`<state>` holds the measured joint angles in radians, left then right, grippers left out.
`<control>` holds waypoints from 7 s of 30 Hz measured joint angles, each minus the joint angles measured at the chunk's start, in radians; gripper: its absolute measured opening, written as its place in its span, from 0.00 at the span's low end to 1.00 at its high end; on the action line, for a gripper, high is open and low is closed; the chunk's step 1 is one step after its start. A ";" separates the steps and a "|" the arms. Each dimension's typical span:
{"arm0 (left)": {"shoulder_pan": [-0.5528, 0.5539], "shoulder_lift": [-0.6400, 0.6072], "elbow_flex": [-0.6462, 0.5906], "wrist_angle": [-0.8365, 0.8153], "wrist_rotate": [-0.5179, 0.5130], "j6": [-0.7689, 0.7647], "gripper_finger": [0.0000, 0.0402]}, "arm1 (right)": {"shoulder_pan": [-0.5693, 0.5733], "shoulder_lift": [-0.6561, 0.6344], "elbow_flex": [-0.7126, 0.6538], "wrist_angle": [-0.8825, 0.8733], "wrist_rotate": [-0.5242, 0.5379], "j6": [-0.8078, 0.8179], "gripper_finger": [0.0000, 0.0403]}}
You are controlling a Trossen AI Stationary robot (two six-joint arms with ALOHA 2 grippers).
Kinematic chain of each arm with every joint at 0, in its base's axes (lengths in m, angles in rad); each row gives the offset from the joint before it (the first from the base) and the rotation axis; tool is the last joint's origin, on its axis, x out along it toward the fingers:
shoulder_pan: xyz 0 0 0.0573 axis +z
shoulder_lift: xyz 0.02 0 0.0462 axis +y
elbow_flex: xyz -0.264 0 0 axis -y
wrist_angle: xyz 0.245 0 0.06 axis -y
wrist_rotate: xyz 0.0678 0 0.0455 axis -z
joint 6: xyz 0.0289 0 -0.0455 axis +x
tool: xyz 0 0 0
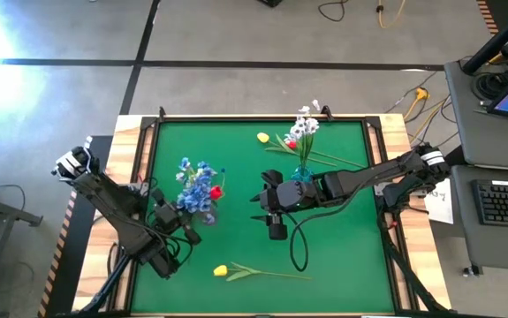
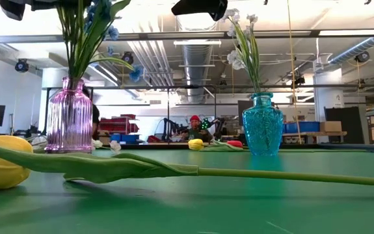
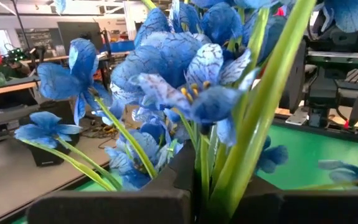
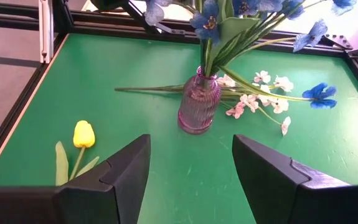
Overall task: Sort flowers into vase by color
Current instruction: Put the blue flowers into the violet vase, then put the bottom yellow tulip into the blue vase
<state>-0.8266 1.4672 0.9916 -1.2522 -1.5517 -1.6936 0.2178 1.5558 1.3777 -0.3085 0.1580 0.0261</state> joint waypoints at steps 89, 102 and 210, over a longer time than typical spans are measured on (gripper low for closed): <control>-0.018 -0.222 0.406 -0.319 0.680 0.427 0.61 | -0.001 0.000 0.000 -0.009 -0.001 0.025 0.54; -0.018 -0.250 0.555 -0.319 0.811 0.601 0.70 | -0.001 0.000 0.000 -0.009 -0.001 0.027 0.55; -0.016 -0.229 0.683 -0.281 0.434 0.923 0.74 | 0.272 0.625 0.185 0.239 0.151 0.382 0.04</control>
<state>-0.8425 1.2380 1.6749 -1.5329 -1.1175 -0.7708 0.4901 2.1813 1.5631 -0.0698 0.3095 0.4080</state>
